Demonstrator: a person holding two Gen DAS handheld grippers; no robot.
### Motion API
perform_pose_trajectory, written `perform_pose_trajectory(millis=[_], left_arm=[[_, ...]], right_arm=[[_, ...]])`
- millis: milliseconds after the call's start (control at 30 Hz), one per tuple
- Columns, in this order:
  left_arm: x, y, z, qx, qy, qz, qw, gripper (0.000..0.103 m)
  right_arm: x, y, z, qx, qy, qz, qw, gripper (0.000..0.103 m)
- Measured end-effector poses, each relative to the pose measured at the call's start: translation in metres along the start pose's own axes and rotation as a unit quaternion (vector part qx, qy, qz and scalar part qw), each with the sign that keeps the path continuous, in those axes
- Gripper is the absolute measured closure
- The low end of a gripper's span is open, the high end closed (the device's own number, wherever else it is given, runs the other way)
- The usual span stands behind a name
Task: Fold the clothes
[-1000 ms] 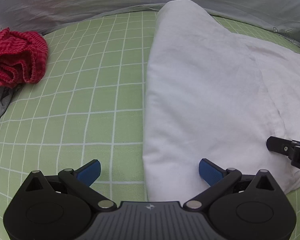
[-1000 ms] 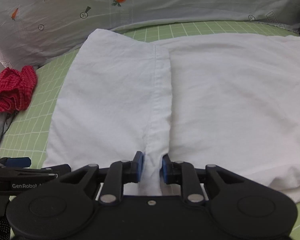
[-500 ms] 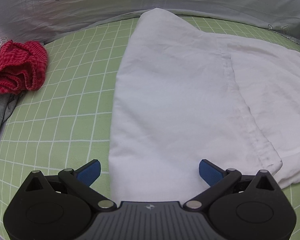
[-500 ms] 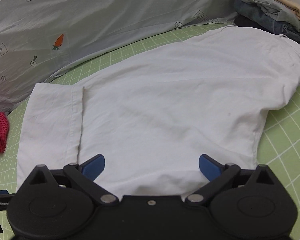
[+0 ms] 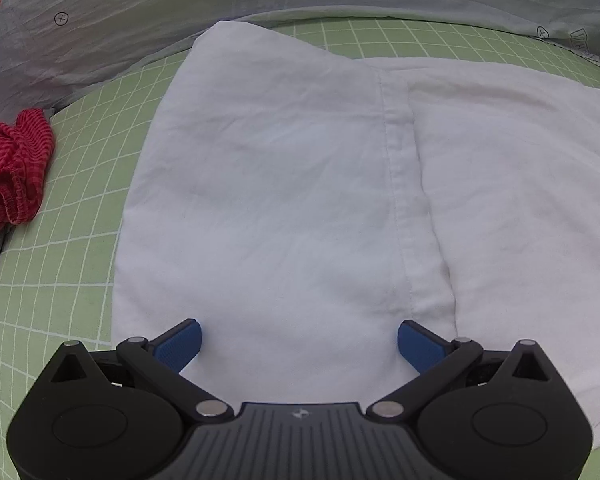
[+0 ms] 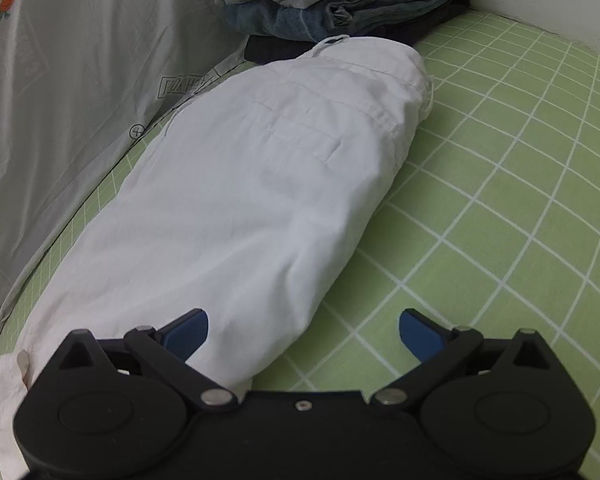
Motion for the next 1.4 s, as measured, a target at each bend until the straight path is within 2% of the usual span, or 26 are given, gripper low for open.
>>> perform_pose_trajectory(millis=[133,300,500,533,567,600,633,667,767,833,900,1033,1267,1400], left_arm=[[0.004,-0.004,0.006,0.021,-0.006,-0.017,0.9996,0.000],[0.008,-0.009,0.010,0.042,-0.007,-0.034,0.9985,0.000],[0.010,-0.010,0.011,0.049,-0.006,-0.035,0.9982,0.000],[0.010,-0.010,0.011,0.047,-0.005,-0.035,0.9982,0.000],[0.010,-0.010,0.011,0.046,-0.004,-0.035,0.9983,0.000],[0.009,-0.010,0.010,0.044,-0.003,-0.036,0.9984,0.000],[0.009,-0.010,0.010,0.043,-0.001,-0.037,0.9984,0.000],[0.010,-0.010,0.009,0.044,0.001,-0.039,0.9983,0.000],[0.012,-0.011,0.010,0.048,0.007,-0.046,0.9978,0.000],[0.014,-0.012,0.011,0.051,0.008,-0.051,0.9974,0.000],[0.016,-0.013,0.012,0.052,0.008,-0.055,0.9971,0.000],[0.018,-0.012,0.012,0.048,0.009,-0.056,0.9972,0.000],[0.019,-0.011,0.009,0.033,0.013,-0.056,0.9978,0.000],[0.020,-0.011,0.008,0.030,0.014,-0.057,0.9978,0.000]], right_arm=[[-0.017,-0.017,0.044,-0.019,0.011,-0.012,1.000,0.000],[-0.033,-0.035,0.093,-0.053,-0.003,-0.008,0.999,0.000],[-0.039,-0.040,0.116,-0.067,-0.033,0.009,0.997,0.001],[-0.040,-0.038,0.116,-0.068,-0.042,0.014,0.997,0.008],[-0.042,-0.035,0.116,-0.072,-0.049,0.012,0.996,0.025],[-0.044,-0.031,0.115,-0.078,-0.051,0.009,0.996,0.035],[-0.044,-0.024,0.113,-0.090,-0.047,0.011,0.995,0.053],[-0.041,-0.017,0.111,-0.100,-0.034,0.019,0.994,0.064],[-0.022,0.001,0.107,-0.125,0.025,0.018,0.992,0.083],[0.001,0.016,0.103,-0.143,0.083,0.005,0.986,0.084],[0.022,0.027,0.100,-0.154,0.118,0.010,0.981,0.085],[0.060,0.042,0.090,-0.157,0.150,0.060,0.974,0.085],[0.132,0.047,0.044,-0.124,0.223,0.139,0.957,0.085],[0.165,0.044,0.008,-0.091,0.260,0.176,0.945,0.085]])
Point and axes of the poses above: each gripper's, at about its wrist camera, not at the fingertips, and y roughly against the way its jaws point, x to its left, z to its top, the point moved 8 cm from there along -y, roughly the way its jaws point, and after that the axes turned 12 degrees about x, right-handed, at the moved point
